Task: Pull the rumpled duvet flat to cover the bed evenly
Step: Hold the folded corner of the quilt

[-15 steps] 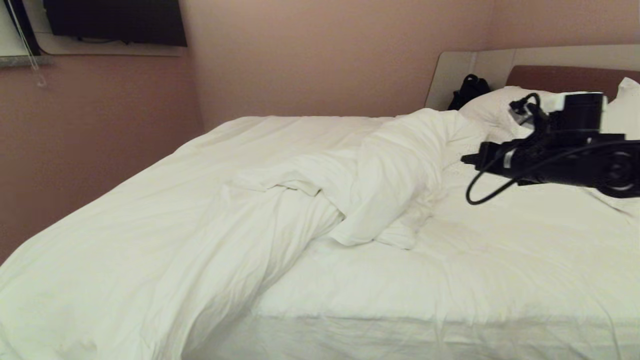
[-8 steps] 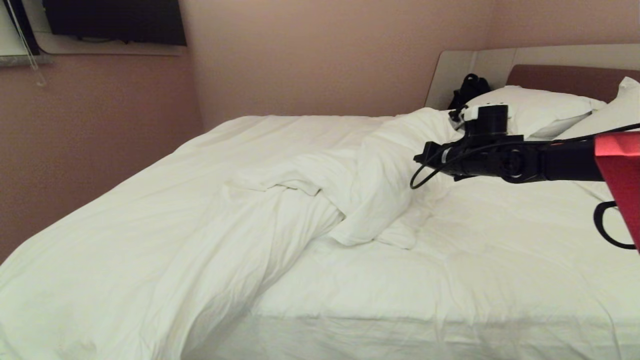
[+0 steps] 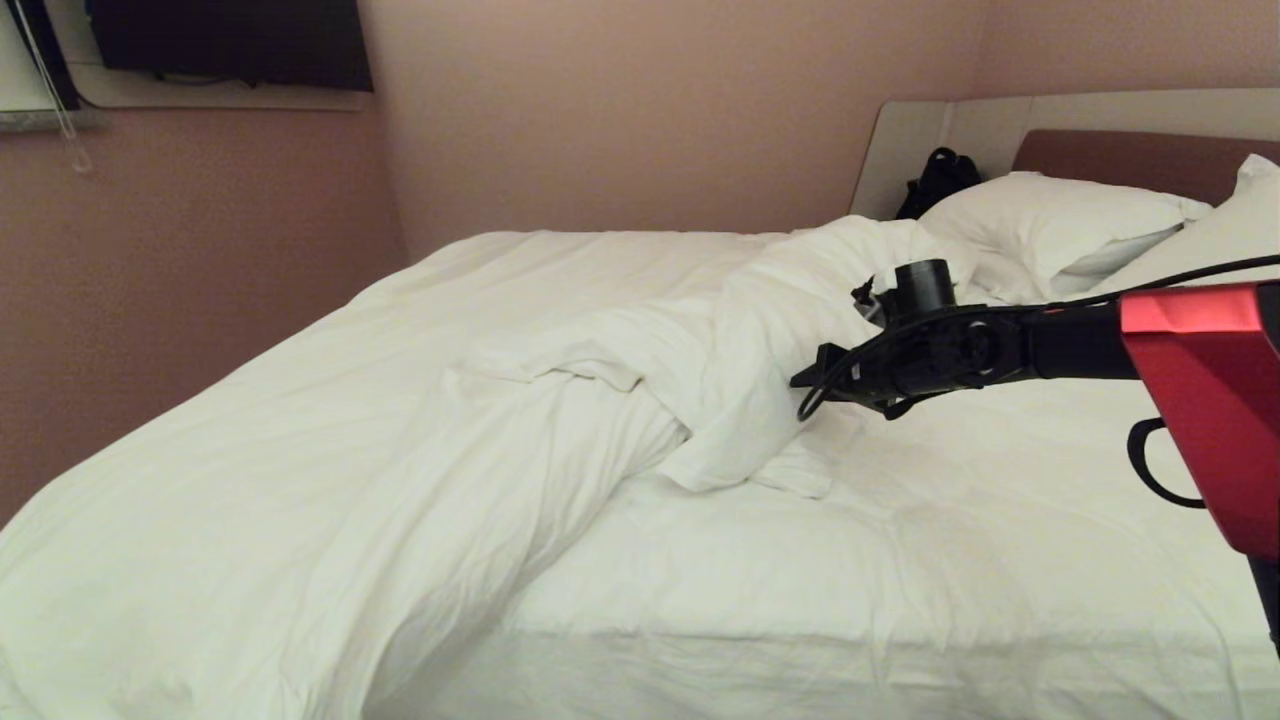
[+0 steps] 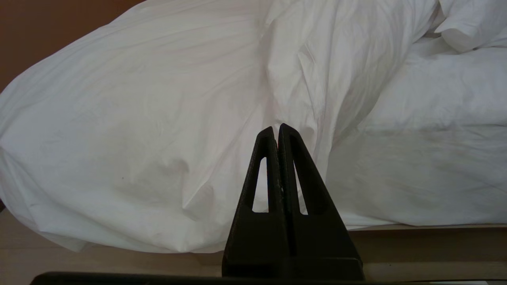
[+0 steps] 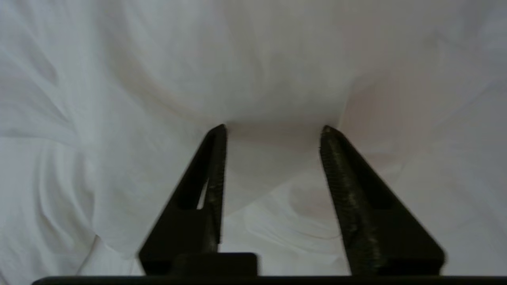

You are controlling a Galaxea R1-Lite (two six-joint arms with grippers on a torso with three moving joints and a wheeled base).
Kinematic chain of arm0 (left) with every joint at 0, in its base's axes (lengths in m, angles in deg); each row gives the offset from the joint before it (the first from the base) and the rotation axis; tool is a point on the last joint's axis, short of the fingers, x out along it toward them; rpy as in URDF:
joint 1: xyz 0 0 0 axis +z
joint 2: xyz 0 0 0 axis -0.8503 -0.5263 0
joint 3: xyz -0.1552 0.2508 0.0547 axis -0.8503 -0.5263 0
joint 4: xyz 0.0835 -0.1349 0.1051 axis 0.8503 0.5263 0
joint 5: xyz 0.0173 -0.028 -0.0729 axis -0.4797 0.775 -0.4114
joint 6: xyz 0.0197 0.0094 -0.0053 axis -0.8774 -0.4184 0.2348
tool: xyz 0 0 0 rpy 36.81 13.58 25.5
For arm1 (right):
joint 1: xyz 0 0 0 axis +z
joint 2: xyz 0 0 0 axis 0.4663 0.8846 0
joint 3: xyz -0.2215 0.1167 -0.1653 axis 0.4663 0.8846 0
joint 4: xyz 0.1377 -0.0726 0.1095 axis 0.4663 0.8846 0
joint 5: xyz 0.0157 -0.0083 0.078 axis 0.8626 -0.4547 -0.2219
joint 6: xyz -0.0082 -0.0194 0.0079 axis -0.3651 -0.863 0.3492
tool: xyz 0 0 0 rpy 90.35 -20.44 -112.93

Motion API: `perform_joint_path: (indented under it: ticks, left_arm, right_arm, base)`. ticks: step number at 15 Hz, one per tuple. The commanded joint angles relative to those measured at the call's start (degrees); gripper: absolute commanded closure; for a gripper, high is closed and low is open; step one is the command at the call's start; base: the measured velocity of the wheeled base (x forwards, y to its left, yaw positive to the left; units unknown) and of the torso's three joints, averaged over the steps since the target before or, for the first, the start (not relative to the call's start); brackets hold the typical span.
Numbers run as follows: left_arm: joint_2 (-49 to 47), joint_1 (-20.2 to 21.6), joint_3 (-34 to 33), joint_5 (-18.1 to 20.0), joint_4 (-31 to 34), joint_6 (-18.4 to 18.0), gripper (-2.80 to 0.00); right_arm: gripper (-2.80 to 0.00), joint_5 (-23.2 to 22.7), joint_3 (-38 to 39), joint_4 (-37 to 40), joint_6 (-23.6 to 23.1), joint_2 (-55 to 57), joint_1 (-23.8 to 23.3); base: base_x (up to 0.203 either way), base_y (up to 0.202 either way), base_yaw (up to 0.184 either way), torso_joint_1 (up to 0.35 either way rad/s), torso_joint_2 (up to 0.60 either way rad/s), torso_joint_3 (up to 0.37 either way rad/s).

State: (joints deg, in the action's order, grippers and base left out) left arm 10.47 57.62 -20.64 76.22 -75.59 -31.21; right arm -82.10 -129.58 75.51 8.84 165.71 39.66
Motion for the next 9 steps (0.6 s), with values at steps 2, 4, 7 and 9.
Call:
perform_joint_path:
  ticks: [2,4,7,9]
  left_arm:
    - [0.02,0.01,0.00,0.00,0.00,-0.02,0.00]
    - [0.02,0.01,0.00,0.00,0.00,-0.02,0.00]
    - [0.02,0.01,0.00,0.00,0.00,-0.02,0.00]
    - [0.02,0.01,0.00,0.00,0.00,-0.02,0.00]
  right_arm:
    - [-2.80,-0.10,-0.04,1.18,0.13,-0.44,0.44]
    - [-2.80,-0.27,-0.53,1.00,0.22,-0.34,0.45]
    - [-2.80,-2.87,-2.49,0.10,0.31,0.84,0.44]
    - [-2.80,-5.11,-2.50,-2.73,0.32,2.37,0.44]
  base:
    - [0.000,0.000,0.000,0.000,0.00,0.000]
    - [0.000,0.000,0.000,0.000,0.00,0.000]
    - [0.000,0.000,0.000,0.000,0.00,0.000]
    - [0.000,0.000,0.000,0.000,0.00,0.000]
